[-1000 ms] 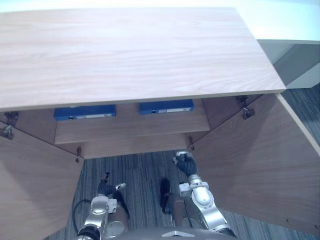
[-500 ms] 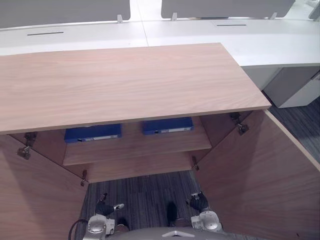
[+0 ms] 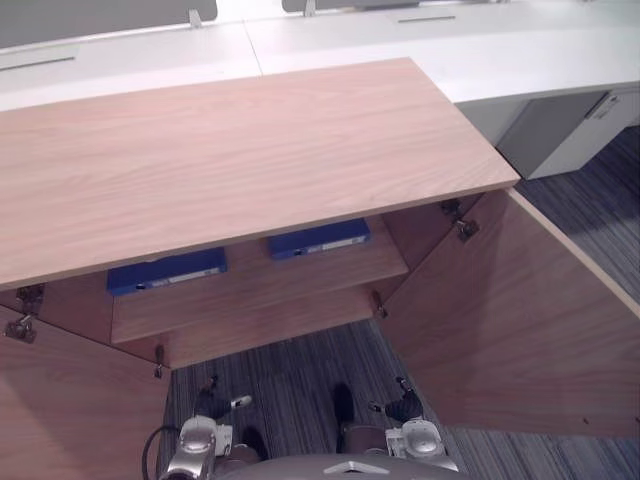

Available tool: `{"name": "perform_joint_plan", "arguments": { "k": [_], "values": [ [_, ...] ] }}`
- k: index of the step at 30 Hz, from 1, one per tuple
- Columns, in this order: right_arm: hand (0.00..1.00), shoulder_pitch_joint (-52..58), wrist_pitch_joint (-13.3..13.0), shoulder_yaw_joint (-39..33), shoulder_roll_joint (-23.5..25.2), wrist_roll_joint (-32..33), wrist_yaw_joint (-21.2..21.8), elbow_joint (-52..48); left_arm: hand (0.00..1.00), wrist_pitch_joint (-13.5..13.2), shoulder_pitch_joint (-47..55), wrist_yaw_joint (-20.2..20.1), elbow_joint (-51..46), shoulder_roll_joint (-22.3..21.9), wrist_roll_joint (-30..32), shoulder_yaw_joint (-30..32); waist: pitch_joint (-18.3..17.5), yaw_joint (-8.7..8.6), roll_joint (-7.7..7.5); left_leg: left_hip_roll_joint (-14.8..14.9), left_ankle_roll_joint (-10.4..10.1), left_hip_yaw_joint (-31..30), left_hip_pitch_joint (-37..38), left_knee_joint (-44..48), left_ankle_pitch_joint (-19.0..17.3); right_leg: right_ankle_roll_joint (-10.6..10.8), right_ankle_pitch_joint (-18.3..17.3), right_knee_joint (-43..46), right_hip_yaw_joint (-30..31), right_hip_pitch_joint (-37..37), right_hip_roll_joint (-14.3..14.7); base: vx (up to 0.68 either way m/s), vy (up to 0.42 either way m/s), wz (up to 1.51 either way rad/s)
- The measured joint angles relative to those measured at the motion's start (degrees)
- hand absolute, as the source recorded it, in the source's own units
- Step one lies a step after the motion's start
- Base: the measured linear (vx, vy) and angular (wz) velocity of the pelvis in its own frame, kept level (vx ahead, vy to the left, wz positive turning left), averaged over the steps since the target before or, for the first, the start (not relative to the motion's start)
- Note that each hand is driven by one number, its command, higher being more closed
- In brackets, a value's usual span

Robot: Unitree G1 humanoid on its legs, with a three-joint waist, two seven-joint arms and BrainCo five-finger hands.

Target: Walk over to the cabinet, pick up the folder, carry it to the office cabinet, place the folder inside the office cabinet, then close the office cabinet door

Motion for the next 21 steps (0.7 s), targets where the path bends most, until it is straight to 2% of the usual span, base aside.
{"name": "perform_joint_plan", "arguments": {
  "k": [1, 2, 3, 4, 5, 6, 9, 11, 13, 15, 17, 21],
  "values": [
    [0.00, -1.10, -0.01, -0.36, 0.34, 0.92, 0.04, -0.07, 0.00, 0.01, -0.01, -0.10, -1.76, -0.18, -0.44, 1.46, 1.00, -0.24, 1.18, 1.34, 0.14, 0.65, -0.15, 0.60, 0.19, -3.86, -9.09, 12.24, -4.28, -2.12, 0.22, -0.05, 0.047, -0.05],
    [0.00, -1.26, 0.00, -0.36, 0.30, 1.19, 0.04, 0.17, 0.00, 0.00, 0.13, -0.10, -2.02, -0.22, -0.73, 1.42, 1.02, -0.02, 1.22, 1.66, 0.09, 0.50, 0.36, 0.70, 0.22, -5.10, -13.06, 17.85, -6.06, -2.65, 0.09, -0.03, 0.039, 0.05],
    [0.00, -1.43, -0.01, -0.37, 0.28, 1.20, 0.03, 0.61, 0.00, 0.01, 0.31, -0.11, -2.05, -0.21, -0.99, 1.39, 1.03, 0.16, 1.17, 1.77, -0.11, 0.26, 1.03, 0.72, 0.37, -5.11, -15.34, 20.88, -7.19, -2.07, 0.04, 0.06, -0.031, 0.06],
    [0.00, -1.31, -0.02, -0.45, 0.26, 1.19, 0.03, 1.72, 0.00, 0.02, 1.05, -0.14, -2.10, 0.04, -1.10, 1.42, 0.61, 0.71, 0.42, 1.12, -0.44, -0.01, 1.84, 0.92, 0.61, -4.31, -16.30, 17.21, -8.24, 1.08, 0.48, 0.04, -0.045, 0.00],
    [0.00, -1.53, -0.03, -0.53, 0.22, 1.22, 0.02, 1.73, 0.00, 0.03, 1.20, -0.16, -1.97, 0.36, -1.13, 1.44, 0.34, 0.99, 0.34, 0.68, -0.49, -0.19, 1.47, 0.94, 0.64, -3.96, -15.95, 14.38, -7.97, 1.95, 0.78, 0.03, -0.052, -0.02],
    [0.00, -2.17, -0.14, -1.49, 0.14, 1.32, -0.07, 1.55, 0.00, 0.11, 1.46, -0.22, -1.85, -0.28, -1.12, 1.37, -0.20, 1.16, 1.16, 1.52, -0.81, -0.78, -0.12, 0.91, 1.52, -4.24, -12.30, 8.94, -8.15, 3.38, 2.02, -0.01, -0.023, -0.07],
    [0.00, -3.20, -0.04, -2.49, 0.22, 2.05, -0.13, 1.65, 0.00, 0.49, 1.26, -0.35, -1.81, -1.60, -1.10, 0.70, 1.78, 1.53, 2.38, 1.96, -0.71, -0.52, -2.42, 0.93, 2.96, -4.93, -7.29, 1.89, -7.78, 4.15, 3.05, -0.07, -0.021, -0.10],
    [0.00, -3.26, 0.00, -3.28, 0.22, 3.54, -0.27, 1.57, 0.00, 0.58, 0.97, -0.33, -1.83, -1.70, -1.10, 0.75, 2.78, 1.57, 2.41, 2.15, -0.76, -1.21, -2.47, 2.12, 2.96, -5.04, -7.08, 2.34, -6.77, 3.92, 3.26, -0.14, -0.027, -0.25],
    [0.00, -3.32, -0.02, -4.68, 0.16, 4.65, -1.17, 0.65, 0.00, 0.57, 0.87, -0.32, -1.84, -1.73, -1.13, 0.76, 3.02, 1.63, 2.15, 2.01, -2.07, -5.93, -2.51, 3.36, 1.80, -4.77, -8.42, 4.42, -4.40, 1.86, 3.25, -0.14, -0.010, -0.54],
    [0.00, -1.05, -0.08, -6.14, 0.39, 5.91, -2.28, -5.58, 0.00, 0.65, 0.18, -0.34, -1.80, -1.94, -1.13, 0.78, 3.75, 1.08, 1.75, 1.98, -3.53, -6.69, -2.46, 4.49, -1.48, -4.51, -8.67, 6.23, -1.33, 0.44, 4.04, -0.16, 0.007, -0.64],
    [0.00, 1.53, -0.16, -6.55, 0.38, 6.86, -2.45, -10.19, 0.00, 0.72, 0.15, -0.33, -1.79, -2.25, -1.35, 0.78, 3.68, 0.63, 1.69, 1.94, -4.72, -6.73, -1.87, 4.29, -2.42, -4.48, -8.65, 4.81, 0.55, 0.90, 4.82, -0.09, -0.003, -0.50],
    [0.00, 7.05, -0.31, -10.76, 2.12, 8.74, -2.75, -18.94, 0.00, 1.21, 0.39, -0.27, -1.63, -2.41, -2.20, -0.35, 3.27, -1.97, 1.50, 0.90, -5.48, -6.46, 1.38, -0.79, -1.77, -4.58, -7.86, 1.68, 3.64, 1.85, 5.84, 0.02, -0.006, -0.45]
  ]
}}
